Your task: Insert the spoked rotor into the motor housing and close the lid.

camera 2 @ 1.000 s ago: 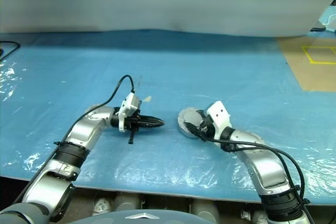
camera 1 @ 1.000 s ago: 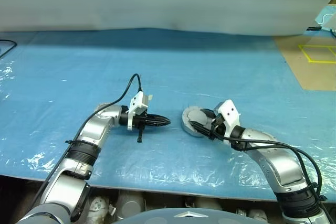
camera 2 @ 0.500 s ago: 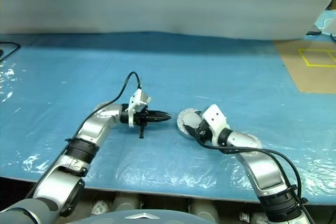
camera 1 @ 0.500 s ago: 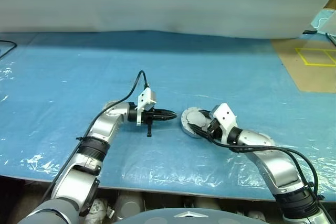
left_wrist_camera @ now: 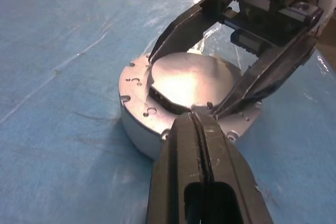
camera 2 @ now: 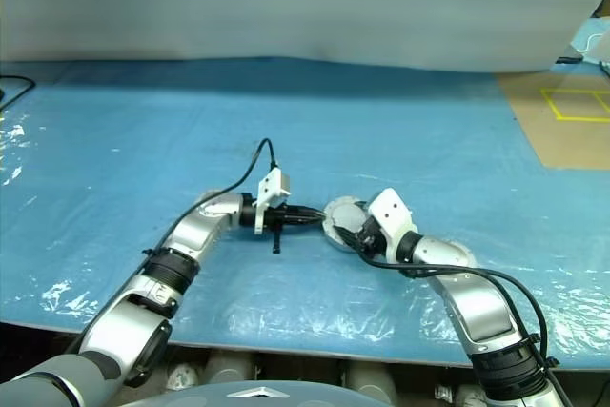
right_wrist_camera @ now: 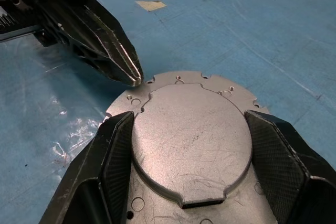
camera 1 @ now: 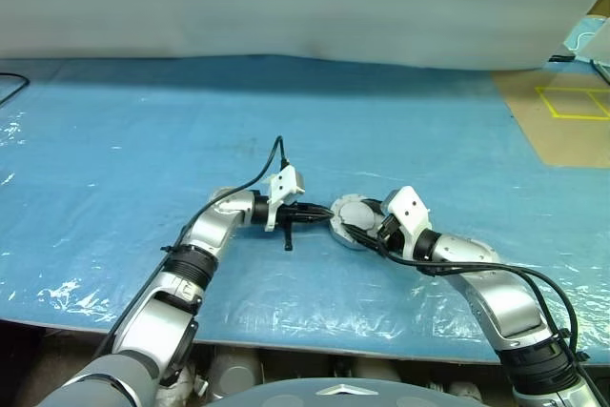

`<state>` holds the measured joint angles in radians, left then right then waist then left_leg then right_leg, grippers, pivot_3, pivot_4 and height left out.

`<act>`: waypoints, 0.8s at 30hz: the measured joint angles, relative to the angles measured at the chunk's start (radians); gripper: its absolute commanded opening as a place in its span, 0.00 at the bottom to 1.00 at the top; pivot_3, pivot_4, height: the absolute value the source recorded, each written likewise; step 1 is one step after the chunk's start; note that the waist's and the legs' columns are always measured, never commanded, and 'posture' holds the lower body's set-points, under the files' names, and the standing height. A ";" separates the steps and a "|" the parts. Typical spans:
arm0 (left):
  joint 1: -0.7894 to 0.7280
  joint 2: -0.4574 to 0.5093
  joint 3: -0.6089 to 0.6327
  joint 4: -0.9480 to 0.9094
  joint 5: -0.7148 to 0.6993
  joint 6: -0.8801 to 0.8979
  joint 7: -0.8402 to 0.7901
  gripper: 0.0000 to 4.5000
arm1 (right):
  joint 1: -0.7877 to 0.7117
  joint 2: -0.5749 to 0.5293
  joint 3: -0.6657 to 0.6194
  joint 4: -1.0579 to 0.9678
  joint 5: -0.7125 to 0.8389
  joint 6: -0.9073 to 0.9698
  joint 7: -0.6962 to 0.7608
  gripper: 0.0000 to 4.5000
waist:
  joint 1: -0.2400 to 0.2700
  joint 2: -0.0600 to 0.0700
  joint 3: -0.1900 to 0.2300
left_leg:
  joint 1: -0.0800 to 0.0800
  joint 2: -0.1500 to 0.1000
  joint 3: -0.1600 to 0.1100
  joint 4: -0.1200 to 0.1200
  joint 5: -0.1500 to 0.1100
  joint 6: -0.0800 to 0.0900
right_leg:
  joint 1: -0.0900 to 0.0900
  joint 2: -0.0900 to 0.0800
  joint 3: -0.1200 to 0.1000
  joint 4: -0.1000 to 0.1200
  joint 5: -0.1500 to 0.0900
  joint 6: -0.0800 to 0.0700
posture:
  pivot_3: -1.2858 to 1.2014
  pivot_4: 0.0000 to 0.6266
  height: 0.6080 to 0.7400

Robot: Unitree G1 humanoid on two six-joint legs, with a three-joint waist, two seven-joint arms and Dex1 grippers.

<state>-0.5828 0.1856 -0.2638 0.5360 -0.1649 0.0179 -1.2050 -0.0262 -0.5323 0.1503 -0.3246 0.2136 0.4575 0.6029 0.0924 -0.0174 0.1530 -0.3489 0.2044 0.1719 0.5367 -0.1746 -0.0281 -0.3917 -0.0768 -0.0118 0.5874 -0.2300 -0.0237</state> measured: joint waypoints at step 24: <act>-0.050 -0.014 -0.017 0.109 0.033 -0.121 -0.021 0.00 | 0.023 0.042 -0.085 -0.060 0.083 0.053 0.007 0.99 | 0.006 0.000 -0.002 | -0.007 -0.001 0.003 -0.009 0.000 0.000 | -0.005 0.000 -0.002 -0.005 0.004 -0.006 | 0.52 0.24 1.00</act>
<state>-0.6327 0.1714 -0.2807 0.6446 -0.1314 -0.1026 -1.2257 -0.0035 -0.4904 0.0657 -0.3847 0.2965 0.5107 0.6099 0.0979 -0.0176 0.1515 -0.3559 0.2034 0.1746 0.5281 -0.1745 -0.0285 -0.3968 -0.0768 -0.0142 0.5824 -0.2262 -0.0299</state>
